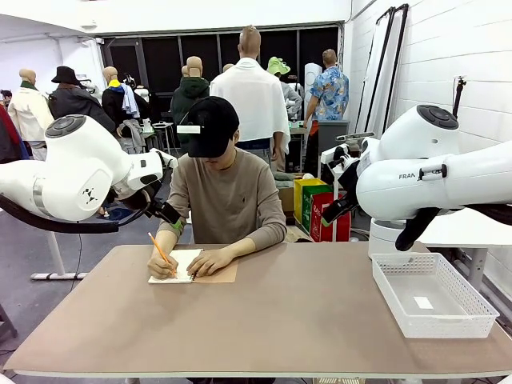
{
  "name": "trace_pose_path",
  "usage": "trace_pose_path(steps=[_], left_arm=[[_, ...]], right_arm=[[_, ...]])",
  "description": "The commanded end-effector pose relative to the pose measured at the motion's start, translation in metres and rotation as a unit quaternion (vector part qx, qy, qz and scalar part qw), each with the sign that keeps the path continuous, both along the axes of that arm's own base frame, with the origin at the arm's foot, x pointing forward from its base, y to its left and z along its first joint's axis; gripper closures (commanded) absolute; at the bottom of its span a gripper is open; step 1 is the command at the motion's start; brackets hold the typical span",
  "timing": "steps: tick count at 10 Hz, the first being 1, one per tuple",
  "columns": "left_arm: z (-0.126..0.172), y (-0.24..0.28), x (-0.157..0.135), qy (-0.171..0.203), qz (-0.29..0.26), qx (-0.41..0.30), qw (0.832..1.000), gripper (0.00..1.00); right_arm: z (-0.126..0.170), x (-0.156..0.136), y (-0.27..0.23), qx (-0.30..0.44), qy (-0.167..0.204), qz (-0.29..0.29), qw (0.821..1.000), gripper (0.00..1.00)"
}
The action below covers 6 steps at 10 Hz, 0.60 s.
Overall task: Sort the paper based on its condition.
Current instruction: If a person hands you a paper, place it in the Organizing basket , and if it's crumpled, put it in the Trash can.
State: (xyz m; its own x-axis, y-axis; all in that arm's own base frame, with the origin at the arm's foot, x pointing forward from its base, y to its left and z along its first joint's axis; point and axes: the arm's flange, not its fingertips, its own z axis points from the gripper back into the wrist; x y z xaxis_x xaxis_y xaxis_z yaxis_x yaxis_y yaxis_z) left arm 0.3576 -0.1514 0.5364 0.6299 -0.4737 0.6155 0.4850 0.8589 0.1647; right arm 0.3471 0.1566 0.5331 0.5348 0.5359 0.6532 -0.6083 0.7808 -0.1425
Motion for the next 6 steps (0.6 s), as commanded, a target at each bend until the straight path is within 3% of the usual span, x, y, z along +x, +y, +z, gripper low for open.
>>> trace_pose_path(steps=[1, 6], left_arm=[[0.0003, -0.0002, -0.0001, -0.001, -0.002, 0.001, 1.000, 0.00], [0.0003, -0.0002, -0.0001, -0.001, -0.002, 0.001, 1.000, 0.00]], right_arm=[[-0.0002, 0.0006, 0.0002, 0.001, -0.001, 0.000, 1.000, 0.00], [-0.0002, 0.0006, 0.0002, 0.001, -0.001, 0.000, 1.000, 0.00]])
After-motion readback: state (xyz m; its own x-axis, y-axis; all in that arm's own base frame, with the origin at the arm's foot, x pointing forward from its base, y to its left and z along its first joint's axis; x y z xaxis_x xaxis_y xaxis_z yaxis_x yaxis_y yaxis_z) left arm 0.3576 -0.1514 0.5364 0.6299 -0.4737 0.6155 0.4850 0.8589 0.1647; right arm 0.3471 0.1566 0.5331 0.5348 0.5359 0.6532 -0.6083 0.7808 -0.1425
